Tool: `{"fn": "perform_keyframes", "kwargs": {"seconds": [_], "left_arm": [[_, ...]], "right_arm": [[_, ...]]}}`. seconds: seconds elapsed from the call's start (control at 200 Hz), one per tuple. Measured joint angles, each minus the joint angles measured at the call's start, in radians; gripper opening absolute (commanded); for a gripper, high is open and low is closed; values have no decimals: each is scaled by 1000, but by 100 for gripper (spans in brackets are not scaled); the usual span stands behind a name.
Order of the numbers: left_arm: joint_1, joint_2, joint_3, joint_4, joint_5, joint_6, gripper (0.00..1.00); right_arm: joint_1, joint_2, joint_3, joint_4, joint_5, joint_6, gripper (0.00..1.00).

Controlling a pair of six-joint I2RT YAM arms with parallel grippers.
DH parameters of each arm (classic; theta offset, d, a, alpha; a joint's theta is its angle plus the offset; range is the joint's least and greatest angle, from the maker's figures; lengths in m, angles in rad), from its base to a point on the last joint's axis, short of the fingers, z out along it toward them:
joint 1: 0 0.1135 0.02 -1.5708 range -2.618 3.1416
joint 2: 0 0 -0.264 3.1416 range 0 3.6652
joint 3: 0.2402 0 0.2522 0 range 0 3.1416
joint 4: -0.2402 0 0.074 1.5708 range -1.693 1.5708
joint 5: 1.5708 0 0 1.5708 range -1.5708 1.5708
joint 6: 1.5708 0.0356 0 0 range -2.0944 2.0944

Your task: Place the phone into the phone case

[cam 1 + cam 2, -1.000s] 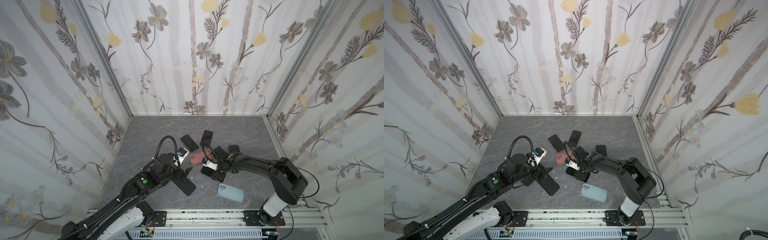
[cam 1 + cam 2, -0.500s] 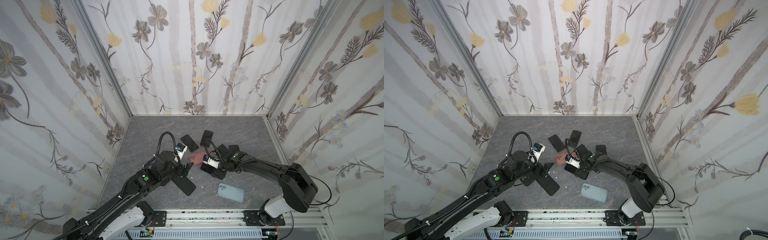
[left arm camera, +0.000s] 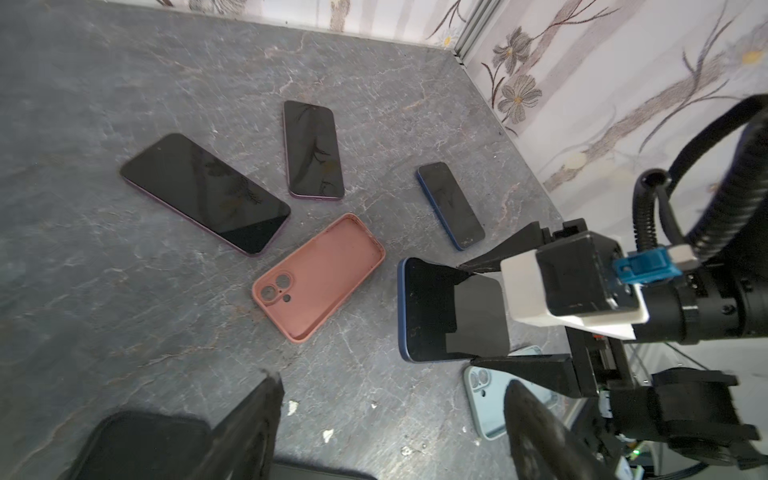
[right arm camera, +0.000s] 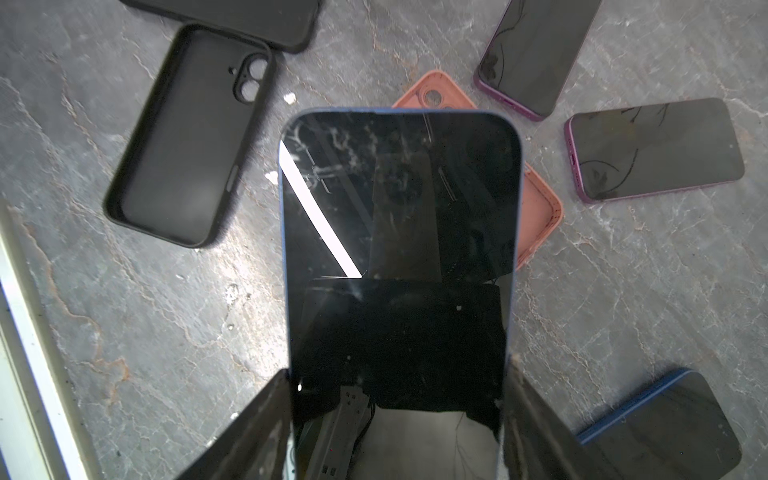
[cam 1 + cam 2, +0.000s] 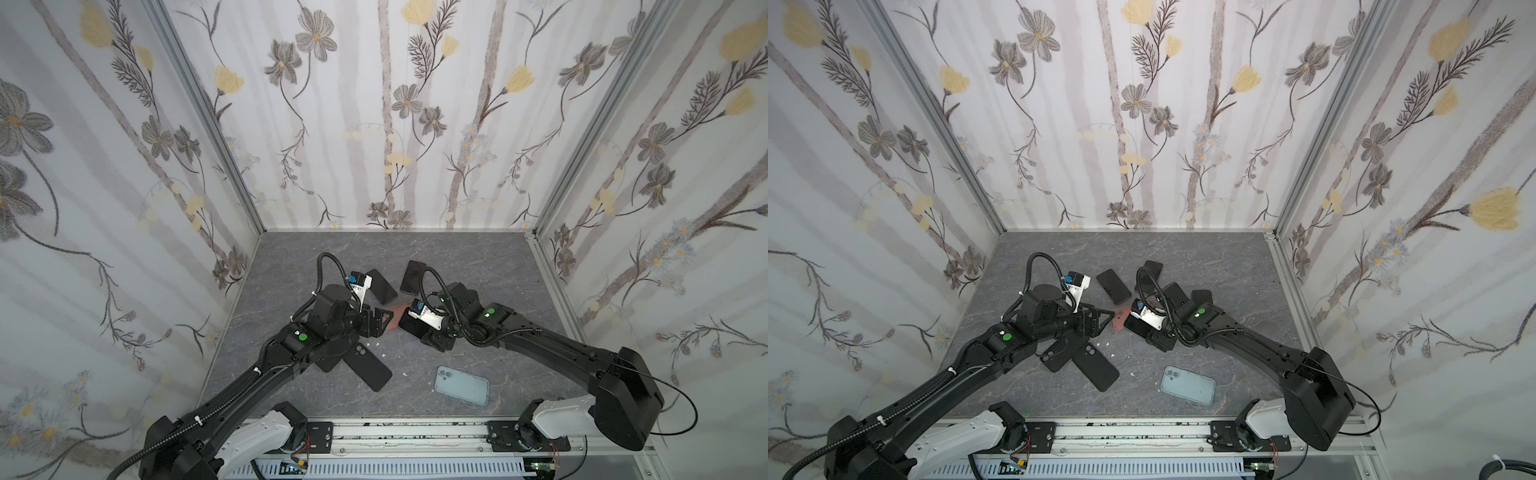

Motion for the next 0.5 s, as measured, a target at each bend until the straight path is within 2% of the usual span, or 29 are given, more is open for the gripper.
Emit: {"fn": "perform_keyframes", "kwargs": {"seconds": [0.24,0.39,0.5], "left_arm": [[29,71,2,66,166,-104,67],[35,98,2,86,217,-132,63],[37,113,-3,109,249,-148,54]], "right_arm": [[-1,-45,0,28,-45,10,60],[-2,-68,0,45,-60,27,59],[0,-84,-2,66,-75,27,59]]}}
